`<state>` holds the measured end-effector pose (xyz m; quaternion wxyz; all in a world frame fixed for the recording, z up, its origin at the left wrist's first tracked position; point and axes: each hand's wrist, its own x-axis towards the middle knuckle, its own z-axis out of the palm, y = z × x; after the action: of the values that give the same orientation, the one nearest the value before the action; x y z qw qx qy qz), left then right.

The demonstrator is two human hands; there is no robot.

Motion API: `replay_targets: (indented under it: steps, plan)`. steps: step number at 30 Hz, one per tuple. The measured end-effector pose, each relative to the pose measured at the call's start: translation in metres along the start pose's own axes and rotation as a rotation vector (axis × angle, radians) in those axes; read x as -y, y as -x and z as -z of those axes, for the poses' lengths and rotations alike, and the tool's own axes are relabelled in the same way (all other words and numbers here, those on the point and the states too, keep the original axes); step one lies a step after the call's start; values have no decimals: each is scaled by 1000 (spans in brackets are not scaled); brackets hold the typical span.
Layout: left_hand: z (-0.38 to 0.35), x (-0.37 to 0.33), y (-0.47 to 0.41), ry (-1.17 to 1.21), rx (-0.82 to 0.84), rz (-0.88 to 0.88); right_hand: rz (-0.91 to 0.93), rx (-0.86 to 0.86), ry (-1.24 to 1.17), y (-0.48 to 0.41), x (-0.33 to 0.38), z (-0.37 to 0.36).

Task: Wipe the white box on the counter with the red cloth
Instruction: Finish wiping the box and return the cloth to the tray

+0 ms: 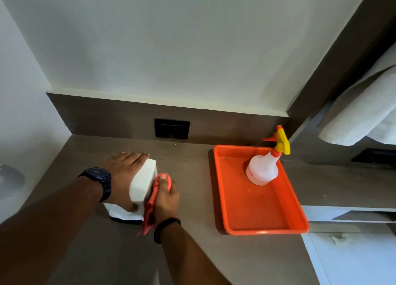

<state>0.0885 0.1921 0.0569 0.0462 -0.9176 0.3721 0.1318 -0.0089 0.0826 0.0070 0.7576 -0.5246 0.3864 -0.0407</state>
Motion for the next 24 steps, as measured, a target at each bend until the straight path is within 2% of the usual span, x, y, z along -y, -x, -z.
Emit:
replay_targets:
  steps: [3, 5, 7, 9, 11, 13, 16, 20, 24]
  plan:
    - [7, -4, 2, 3, 44, 11, -30, 50, -109, 11, 22, 16]
    - [17, -18, -1, 52, 50, 1, 81, 59, -142, 8, 47, 38]
    - [27, -46, -12, 152, -51, -48, 241, 46, -65, 3, 77, 70]
    - [31, -84, -30, 267, -176, -79, 386, -65, 132, -6, 102, 110]
    - [29, -123, -48, 331, -227, -116, 499, -192, 418, -22, 111, 150]
    - [18, -156, -67, 333, -227, -165, 505, -267, 769, -46, 106, 179]
    - [-4, -187, -89, 266, -234, -143, 401, -251, 1214, -68, 91, 200]
    - [-37, -201, -106, 199, -108, -80, 364, -152, 1518, -83, 62, 210]
    - [-54, -209, -104, 229, -106, -79, 358, -124, 1625, -87, 43, 210]
